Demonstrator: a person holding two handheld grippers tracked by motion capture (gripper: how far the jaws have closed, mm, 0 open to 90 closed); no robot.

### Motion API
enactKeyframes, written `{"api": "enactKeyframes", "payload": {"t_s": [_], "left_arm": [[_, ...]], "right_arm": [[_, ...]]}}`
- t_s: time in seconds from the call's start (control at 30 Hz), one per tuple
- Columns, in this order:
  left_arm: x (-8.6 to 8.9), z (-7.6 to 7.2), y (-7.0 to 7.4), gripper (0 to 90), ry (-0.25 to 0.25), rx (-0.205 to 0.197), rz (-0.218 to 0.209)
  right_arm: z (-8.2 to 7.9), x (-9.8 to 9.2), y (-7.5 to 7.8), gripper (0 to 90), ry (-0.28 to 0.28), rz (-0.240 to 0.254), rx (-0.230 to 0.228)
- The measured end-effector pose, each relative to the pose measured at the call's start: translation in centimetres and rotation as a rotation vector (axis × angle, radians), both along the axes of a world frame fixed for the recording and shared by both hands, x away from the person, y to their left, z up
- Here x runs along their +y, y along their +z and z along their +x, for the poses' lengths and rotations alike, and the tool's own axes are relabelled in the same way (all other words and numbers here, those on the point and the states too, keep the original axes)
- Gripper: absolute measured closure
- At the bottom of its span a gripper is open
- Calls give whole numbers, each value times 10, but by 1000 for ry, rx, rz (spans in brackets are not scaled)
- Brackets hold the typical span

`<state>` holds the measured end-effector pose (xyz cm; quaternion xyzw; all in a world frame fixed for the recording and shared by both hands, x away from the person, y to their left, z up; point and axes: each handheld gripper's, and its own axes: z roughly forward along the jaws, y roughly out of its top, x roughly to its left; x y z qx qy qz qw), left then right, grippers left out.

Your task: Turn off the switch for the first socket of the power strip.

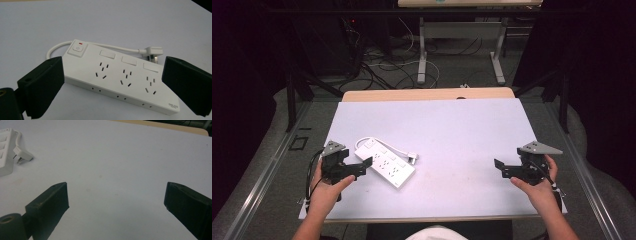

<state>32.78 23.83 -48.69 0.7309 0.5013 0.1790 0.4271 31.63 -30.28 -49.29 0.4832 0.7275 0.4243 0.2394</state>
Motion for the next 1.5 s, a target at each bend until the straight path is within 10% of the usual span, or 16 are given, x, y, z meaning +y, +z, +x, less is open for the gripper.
{"api": "enactKeyframes", "payload": {"t_s": [1.5], "left_arm": [[-13,38,40,279,11,96,67]], "right_arm": [[3,-4,-3,67,9,29,30]]}}
